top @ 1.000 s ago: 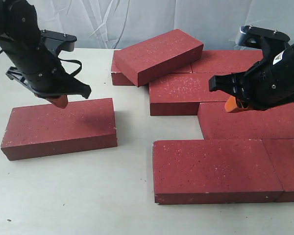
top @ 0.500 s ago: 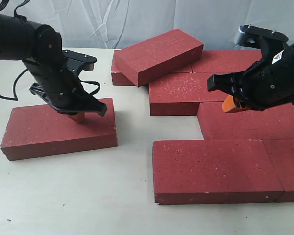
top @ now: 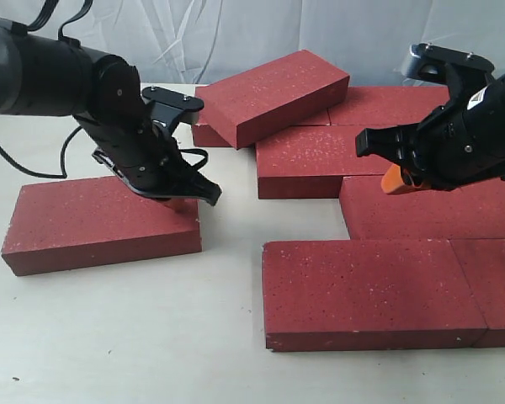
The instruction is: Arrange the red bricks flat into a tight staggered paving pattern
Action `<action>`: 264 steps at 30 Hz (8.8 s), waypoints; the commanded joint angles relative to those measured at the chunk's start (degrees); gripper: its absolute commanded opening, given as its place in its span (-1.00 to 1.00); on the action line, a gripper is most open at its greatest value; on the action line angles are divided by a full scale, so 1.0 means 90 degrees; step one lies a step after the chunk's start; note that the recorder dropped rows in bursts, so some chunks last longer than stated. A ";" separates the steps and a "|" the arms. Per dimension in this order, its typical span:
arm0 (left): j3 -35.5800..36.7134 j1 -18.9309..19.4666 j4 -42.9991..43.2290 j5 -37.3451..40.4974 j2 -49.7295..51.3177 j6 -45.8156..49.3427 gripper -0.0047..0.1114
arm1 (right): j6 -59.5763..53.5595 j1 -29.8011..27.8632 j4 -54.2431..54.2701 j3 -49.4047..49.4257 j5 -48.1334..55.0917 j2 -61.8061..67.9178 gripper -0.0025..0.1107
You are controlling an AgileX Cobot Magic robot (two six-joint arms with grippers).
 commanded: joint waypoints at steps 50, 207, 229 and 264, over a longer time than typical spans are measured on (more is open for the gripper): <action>0.0057 -0.0130 0.0265 0.0100 0.0325 -0.0815 -0.92 | -0.0173 -0.0038 0.0139 -0.0038 -0.0011 -0.0052 -0.97; 0.1066 0.2345 -0.1521 -0.1173 -0.0021 0.1978 -0.92 | -0.2310 0.1553 -0.0099 -0.1920 -0.0002 0.2967 -0.97; 0.1066 0.2798 -0.0991 -0.1222 -0.0021 0.1782 -0.92 | -0.0290 0.1553 -0.1708 -0.2070 -0.0244 0.2515 -0.97; 0.1123 0.2601 -0.1295 -0.0499 0.0418 0.2106 -0.92 | -0.1930 0.1738 0.0377 -0.2144 -0.0239 0.2821 -0.97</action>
